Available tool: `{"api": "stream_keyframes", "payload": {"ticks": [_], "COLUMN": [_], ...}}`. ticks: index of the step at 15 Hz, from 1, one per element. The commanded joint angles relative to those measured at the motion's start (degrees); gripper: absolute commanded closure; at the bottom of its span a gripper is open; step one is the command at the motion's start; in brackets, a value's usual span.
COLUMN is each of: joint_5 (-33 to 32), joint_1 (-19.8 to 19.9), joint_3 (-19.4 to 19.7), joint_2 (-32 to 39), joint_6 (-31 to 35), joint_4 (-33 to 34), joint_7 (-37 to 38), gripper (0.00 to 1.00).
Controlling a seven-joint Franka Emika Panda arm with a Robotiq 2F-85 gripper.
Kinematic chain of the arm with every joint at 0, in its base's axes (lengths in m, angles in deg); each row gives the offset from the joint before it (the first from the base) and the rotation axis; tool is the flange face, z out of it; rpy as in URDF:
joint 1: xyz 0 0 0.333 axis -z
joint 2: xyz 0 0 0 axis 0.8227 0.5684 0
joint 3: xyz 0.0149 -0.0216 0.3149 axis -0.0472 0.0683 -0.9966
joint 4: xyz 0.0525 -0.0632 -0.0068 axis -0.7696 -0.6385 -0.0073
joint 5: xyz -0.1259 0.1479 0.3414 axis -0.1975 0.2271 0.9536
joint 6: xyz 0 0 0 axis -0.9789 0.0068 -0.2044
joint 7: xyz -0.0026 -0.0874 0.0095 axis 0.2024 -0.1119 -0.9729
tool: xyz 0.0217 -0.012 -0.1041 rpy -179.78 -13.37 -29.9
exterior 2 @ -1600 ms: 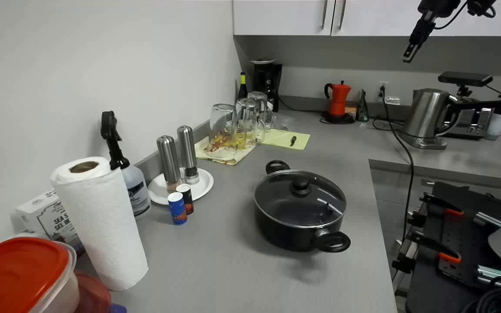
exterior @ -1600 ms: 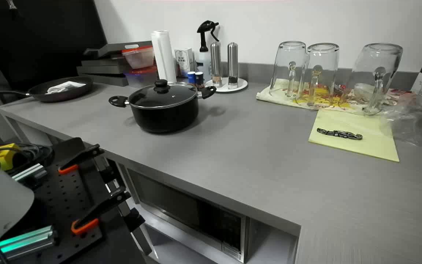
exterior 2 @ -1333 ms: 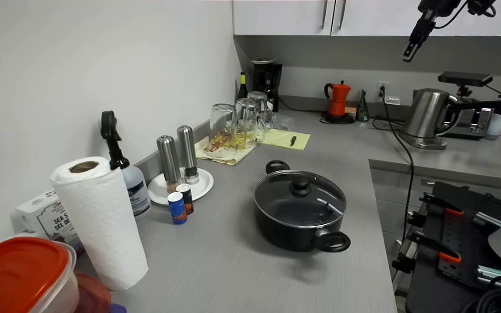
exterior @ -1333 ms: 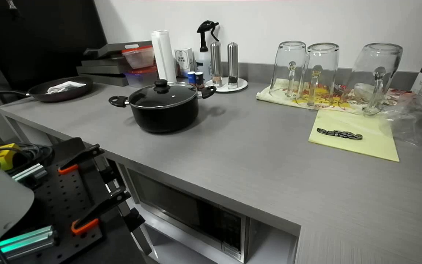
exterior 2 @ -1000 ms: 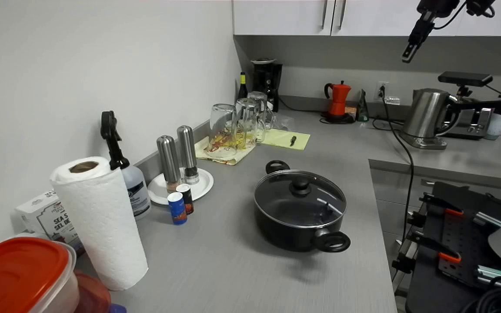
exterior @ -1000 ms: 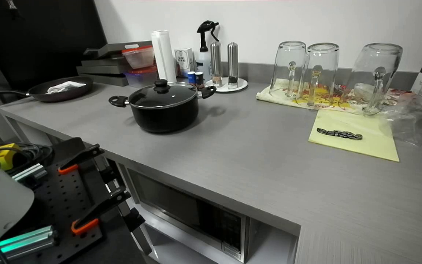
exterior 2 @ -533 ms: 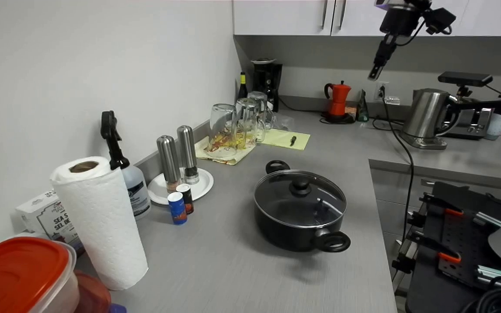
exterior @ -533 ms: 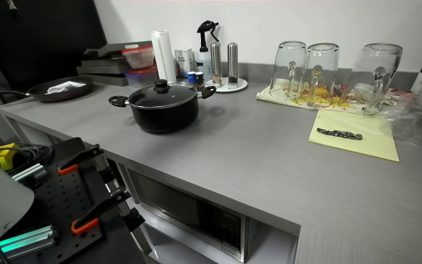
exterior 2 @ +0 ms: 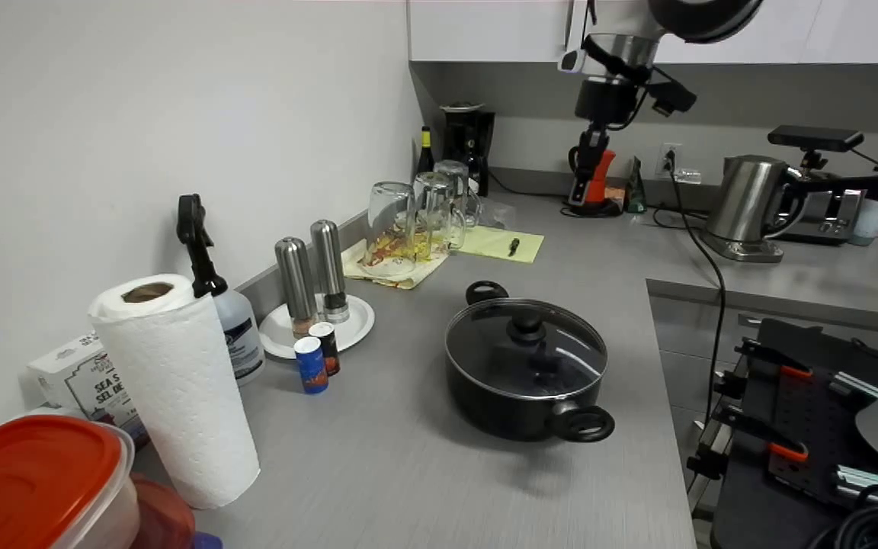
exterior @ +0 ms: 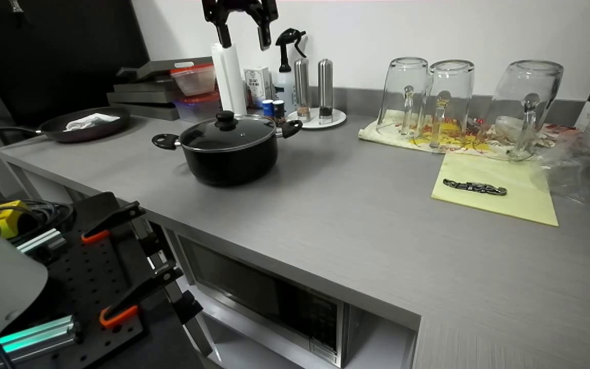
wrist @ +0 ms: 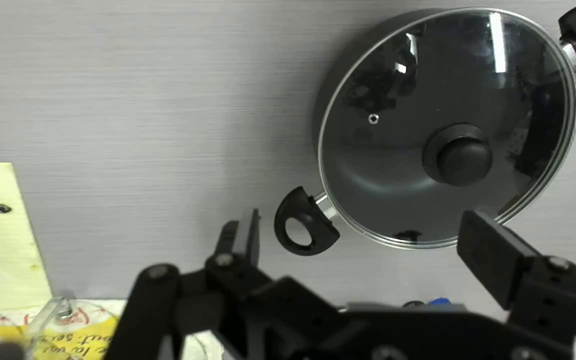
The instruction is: Remove the lid from the pot
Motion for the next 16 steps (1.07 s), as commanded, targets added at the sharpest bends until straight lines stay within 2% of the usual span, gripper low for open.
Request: {"api": "stream_keyframes", "payload": {"ticks": [1,4,8,16], "joint_5": [-0.4,-1.66,-3.26,-4.56], "joint_1": [-0.21,-0.19,-0.61,-1.91], "joint_3": [-3.45,-5.88,-7.84,-10.45], "joint_2": [11.11,17.81,23.38,24.17], "joint_6": [0.28,-0.49,-0.82,-0.72], "joint_4": [7.91,12.55,16.27,14.02], "joint_7": [2.1,3.5,5.21,6.06], "gripper": [0.0,0.0,0.0,0.0]}}
